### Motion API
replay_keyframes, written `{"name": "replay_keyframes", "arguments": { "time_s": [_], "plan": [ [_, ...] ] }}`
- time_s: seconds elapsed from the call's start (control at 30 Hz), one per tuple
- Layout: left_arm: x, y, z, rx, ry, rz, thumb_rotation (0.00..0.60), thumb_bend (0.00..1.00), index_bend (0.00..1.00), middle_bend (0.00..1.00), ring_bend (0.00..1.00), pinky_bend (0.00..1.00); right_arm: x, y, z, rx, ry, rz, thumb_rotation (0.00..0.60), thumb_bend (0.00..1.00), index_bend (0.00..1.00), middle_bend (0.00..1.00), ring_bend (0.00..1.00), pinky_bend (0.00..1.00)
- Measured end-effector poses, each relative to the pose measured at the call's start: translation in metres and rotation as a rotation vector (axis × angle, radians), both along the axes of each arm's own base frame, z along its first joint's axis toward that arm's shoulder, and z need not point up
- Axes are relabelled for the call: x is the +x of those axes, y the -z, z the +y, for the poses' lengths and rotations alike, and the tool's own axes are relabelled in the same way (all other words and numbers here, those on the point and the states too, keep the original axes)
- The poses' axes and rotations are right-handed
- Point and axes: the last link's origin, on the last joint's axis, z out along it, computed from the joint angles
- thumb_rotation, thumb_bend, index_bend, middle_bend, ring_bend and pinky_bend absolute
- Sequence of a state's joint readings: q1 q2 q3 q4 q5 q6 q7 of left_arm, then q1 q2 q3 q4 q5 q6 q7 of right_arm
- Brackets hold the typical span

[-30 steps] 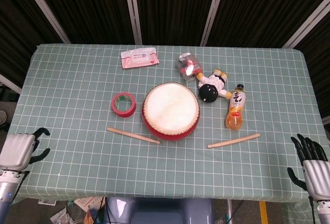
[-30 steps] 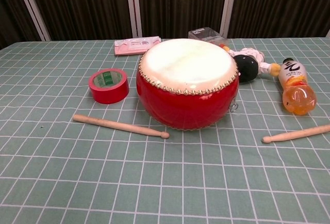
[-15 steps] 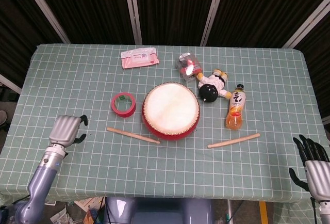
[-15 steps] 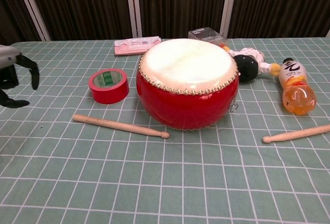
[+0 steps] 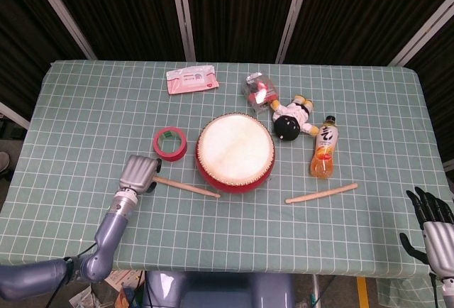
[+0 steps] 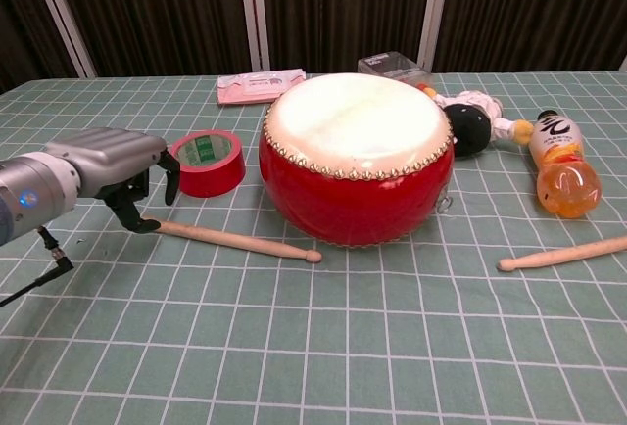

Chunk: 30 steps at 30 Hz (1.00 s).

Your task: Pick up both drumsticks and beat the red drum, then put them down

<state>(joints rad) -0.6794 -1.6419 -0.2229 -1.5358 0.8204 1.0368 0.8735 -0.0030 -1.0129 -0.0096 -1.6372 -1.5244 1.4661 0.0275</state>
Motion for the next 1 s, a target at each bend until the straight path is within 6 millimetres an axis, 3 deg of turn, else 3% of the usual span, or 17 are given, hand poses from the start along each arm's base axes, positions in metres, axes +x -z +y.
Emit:
{"name": "replay_keyframes", "arguments": {
  "time_s": [0.4, 0.5, 0.6, 0.73, 1.0],
  "plan": [
    [0.009, 0.029, 0.006, -0.030, -0.001, 0.048, 0.600, 0.28, 0.48, 1.00, 1.00, 1.00, -0.001, -0.002, 0.000, 0.002, 0.006, -0.015, 0.600, 0.39, 0.00, 0.00, 0.00, 0.09],
    [0.006, 0.032, 0.005, -0.031, -0.014, 0.050, 0.600, 0.33, 0.51, 1.00, 1.00, 1.00, -0.001, -0.002, 0.000, 0.002, 0.005, -0.015, 0.600, 0.39, 0.00, 0.00, 0.00, 0.09],
    [0.003, 0.034, 0.005, -0.033, -0.027, 0.053, 0.600, 0.42, 0.60, 1.00, 1.00, 1.00, 0.000, -0.001, 0.000, 0.002, 0.004, -0.016, 0.600, 0.39, 0.00, 0.00, 0.00, 0.09],
    [0.002, 0.035, 0.003, -0.034, -0.030, 0.045, 0.600, 0.54, 0.71, 1.00, 1.00, 1.00, 0.000, -0.001, -0.001, 0.002, 0.005, -0.014, 0.600, 0.39, 0.00, 0.00, 0.00, 0.09],
    [0.008, 0.017, -0.001, -0.008, -0.006, -0.038, 0.600, 0.55, 0.75, 1.00, 1.00, 1.00, 0.000, -0.001, -0.001, -0.001, 0.004, -0.007, 0.600, 0.39, 0.00, 0.00, 0.00, 0.09]
  ]
}}
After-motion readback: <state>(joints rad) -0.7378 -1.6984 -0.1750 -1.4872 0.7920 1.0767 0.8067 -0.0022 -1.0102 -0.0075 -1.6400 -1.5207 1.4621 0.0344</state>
